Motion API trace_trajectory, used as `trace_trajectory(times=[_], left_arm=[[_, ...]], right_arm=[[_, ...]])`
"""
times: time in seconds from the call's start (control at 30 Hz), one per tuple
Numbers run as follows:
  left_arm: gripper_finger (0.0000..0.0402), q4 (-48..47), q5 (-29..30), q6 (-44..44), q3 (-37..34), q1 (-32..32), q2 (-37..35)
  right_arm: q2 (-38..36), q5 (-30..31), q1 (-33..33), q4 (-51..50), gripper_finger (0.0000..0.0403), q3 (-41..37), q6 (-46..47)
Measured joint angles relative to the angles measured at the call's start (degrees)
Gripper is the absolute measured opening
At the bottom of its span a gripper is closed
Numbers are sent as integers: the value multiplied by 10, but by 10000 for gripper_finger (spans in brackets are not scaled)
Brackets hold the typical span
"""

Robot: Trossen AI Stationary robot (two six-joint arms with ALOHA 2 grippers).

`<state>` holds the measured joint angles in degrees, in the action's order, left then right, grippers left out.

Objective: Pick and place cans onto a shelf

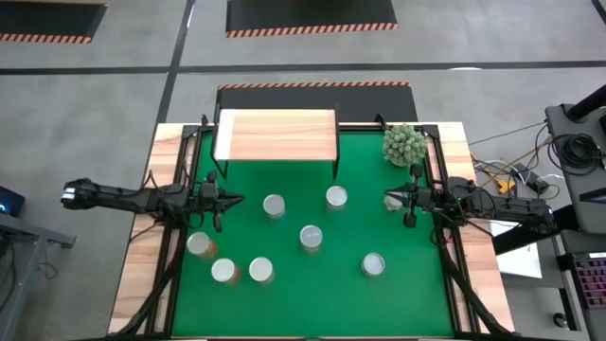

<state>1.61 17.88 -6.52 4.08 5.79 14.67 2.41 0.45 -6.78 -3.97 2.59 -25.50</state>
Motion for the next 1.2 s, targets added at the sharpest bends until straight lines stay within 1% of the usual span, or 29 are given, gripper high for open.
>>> trace_trajectory(times=[0.67, 0.73, 0.8, 0.87, 0.93, 0.97, 1.03, 1.2], left_arm=[[0, 0, 0, 0, 0, 0, 0], [0, 0, 0, 0, 0, 0, 0], [0, 0, 0, 0, 0, 0, 0], [0, 0, 0, 18, 0, 0, 0], [0, 1, 0, 45, 0, 0, 0], [0, 5, 0, 46, 0, 0, 0], [0, 26, 0, 18, 0, 0, 0], [0, 126, 0, -116, 0, 0, 0]], right_arm=[[0, 1, 0, 2, 11, 0, 0], [0, -8, 0, 7, 11, -1, 43], [0, -24, 0, 27, 11, -3, 142], [0, -24, 0, 68, 11, -3, 247], [0, -15, 0, 103, 11, -2, 311], [0, -14, 0, 116, 11, -2, 326], [0, -14, 0, 138, 11, -2, 334], [0, -14, 0, 165, 11, -2, 334]])
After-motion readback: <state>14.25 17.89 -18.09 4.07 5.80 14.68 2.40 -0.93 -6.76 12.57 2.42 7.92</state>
